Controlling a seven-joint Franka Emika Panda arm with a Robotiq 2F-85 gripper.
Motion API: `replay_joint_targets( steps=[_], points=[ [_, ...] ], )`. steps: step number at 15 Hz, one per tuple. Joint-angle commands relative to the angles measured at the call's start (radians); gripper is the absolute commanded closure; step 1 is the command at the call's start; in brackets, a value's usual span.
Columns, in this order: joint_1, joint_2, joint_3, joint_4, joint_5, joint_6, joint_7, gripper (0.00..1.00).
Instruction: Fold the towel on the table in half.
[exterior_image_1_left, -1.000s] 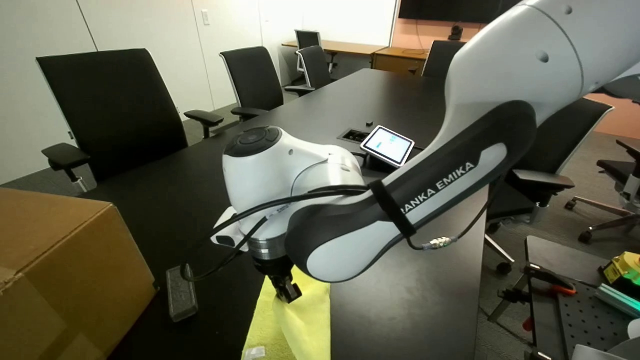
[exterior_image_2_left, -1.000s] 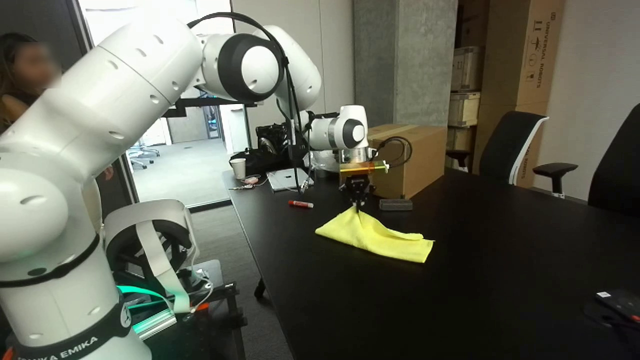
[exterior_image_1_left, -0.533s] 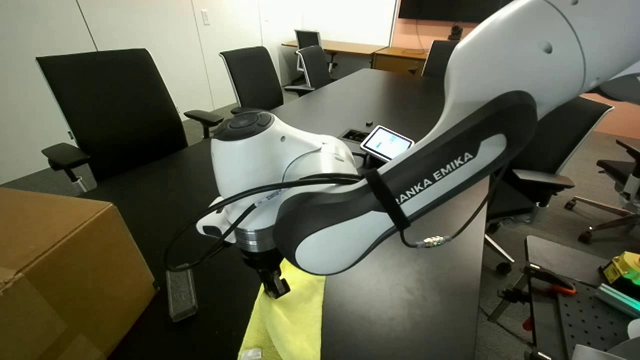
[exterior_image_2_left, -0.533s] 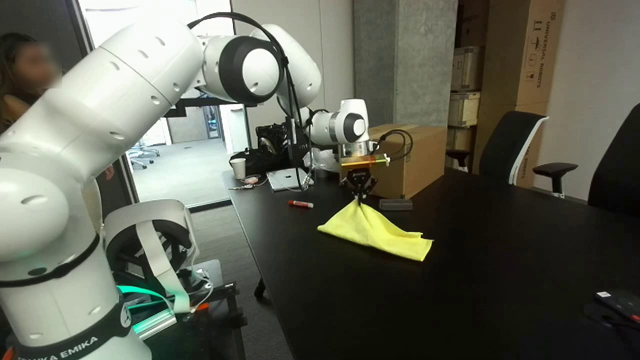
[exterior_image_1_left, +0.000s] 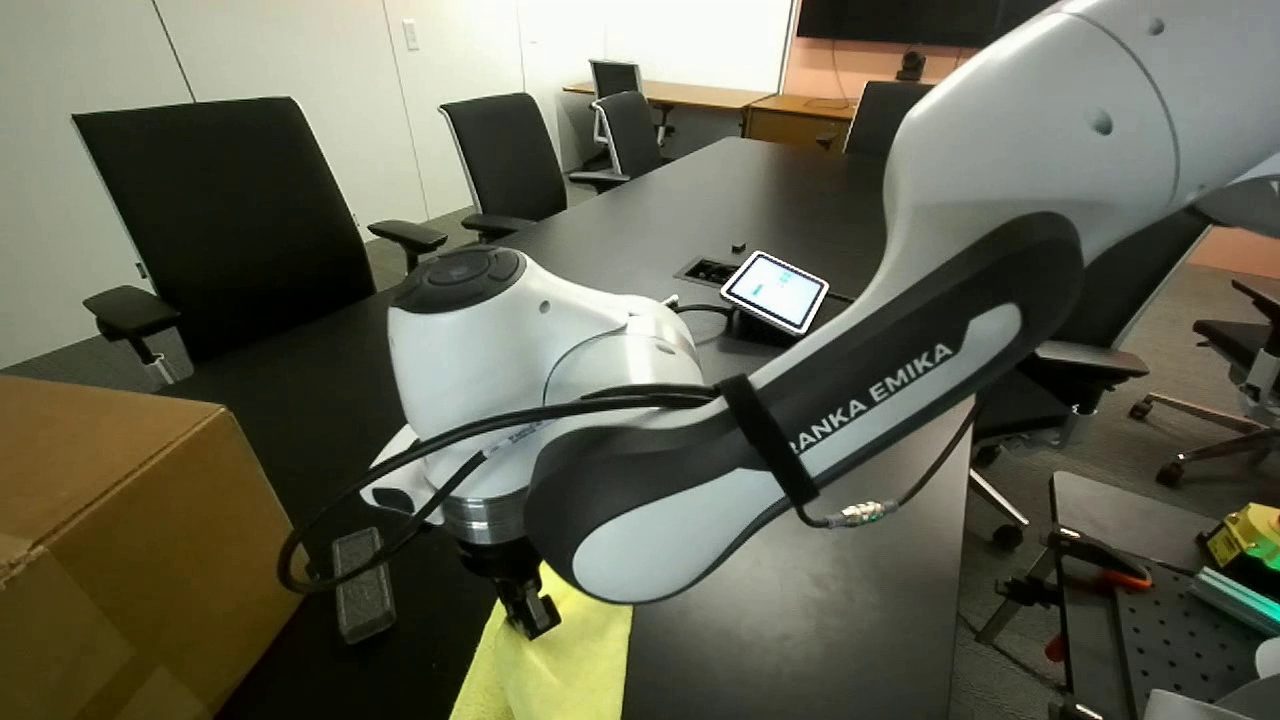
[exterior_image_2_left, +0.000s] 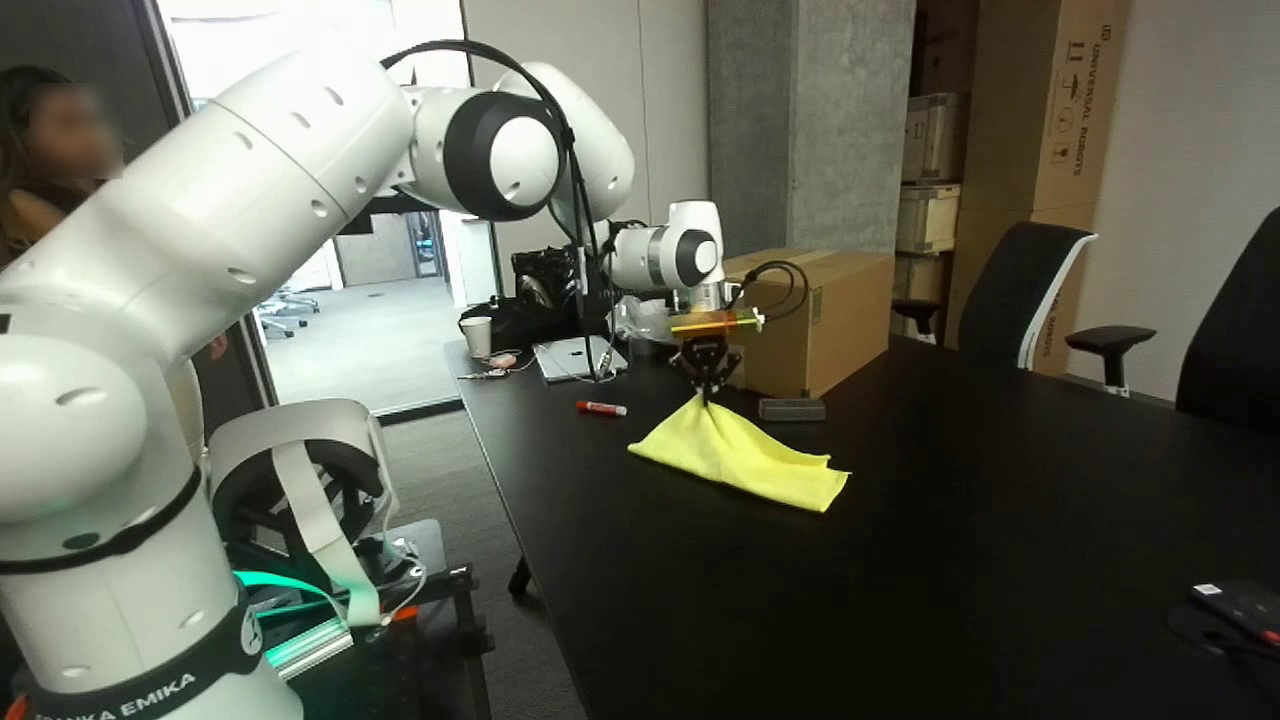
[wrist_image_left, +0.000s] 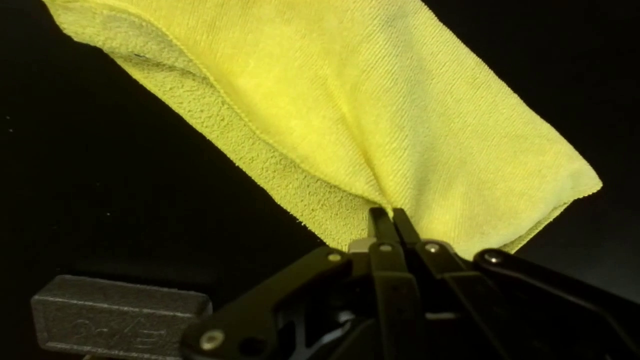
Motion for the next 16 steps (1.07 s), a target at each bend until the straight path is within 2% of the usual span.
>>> replay_joint_targets(
  steps=[1, 3, 4, 7, 9, 12, 13, 16],
  points=[
    [0.034, 0.07, -0.02, 0.104, 0.006, 0.014, 0.079, 0.71],
    [0.043, 0.101, -0.033, 0.142, 0.02, 0.038, 0.159, 0.69],
    [0.042, 0.104, -0.036, 0.154, 0.03, 0.05, 0.2, 0.64],
    [0.041, 0.109, -0.054, 0.175, 0.043, 0.079, 0.281, 0.41],
    [0.027, 0.086, -0.063, 0.154, 0.02, 0.079, 0.324, 0.26],
    [0.006, 0.036, -0.117, 0.09, -0.002, 0.067, 0.374, 0.04],
    [-0.006, 0.009, -0.14, 0.054, -0.008, 0.064, 0.39, 0.01],
    [-0.039, -0.075, -0.211, -0.067, -0.019, 0.075, 0.434, 0.0]
  ],
)
